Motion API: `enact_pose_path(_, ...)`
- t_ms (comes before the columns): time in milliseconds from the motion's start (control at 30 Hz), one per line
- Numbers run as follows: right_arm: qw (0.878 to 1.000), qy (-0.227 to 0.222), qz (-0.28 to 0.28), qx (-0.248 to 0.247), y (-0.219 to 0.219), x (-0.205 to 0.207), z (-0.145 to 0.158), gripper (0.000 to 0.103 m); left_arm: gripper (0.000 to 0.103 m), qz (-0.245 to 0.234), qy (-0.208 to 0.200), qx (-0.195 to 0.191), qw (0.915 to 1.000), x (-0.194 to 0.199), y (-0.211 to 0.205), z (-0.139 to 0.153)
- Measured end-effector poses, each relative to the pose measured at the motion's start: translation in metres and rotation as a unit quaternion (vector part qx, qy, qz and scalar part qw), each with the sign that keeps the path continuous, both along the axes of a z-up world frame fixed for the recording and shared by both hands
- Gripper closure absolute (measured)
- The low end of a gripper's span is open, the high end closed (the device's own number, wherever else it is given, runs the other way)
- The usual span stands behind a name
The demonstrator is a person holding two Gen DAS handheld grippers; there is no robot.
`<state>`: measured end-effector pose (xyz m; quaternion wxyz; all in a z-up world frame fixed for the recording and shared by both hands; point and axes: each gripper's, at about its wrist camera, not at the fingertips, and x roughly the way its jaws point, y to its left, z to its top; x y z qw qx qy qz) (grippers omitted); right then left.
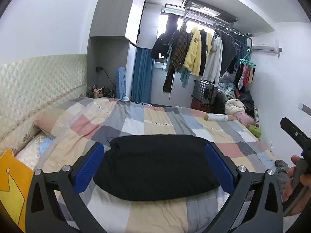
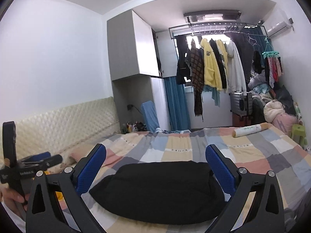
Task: Fold large clothes
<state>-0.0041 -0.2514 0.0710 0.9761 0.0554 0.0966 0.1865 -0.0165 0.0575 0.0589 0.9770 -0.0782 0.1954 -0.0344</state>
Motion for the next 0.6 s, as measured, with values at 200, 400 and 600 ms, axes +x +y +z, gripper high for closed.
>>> enact_pose_path(200,1.0,0.023,0.0,-0.016,0.016,-0.005,-0.024,0.0,0.0,0.005,-0.001,-0.004,1.0,-0.009,-0.011,-0.01)
enact_pose_path(400,0.997,0.068,-0.007,-0.029,0.024,-0.002,-0.057,0.0,0.0,0.007,0.018,-0.005,0.9998,-0.007,-0.018,-0.031)
enact_pose_path(600,0.994,0.107,-0.012,-0.028,0.024,0.005,-0.083,0.0,0.0,-0.001,0.053,0.001,0.9986,0.003,-0.029,-0.055)
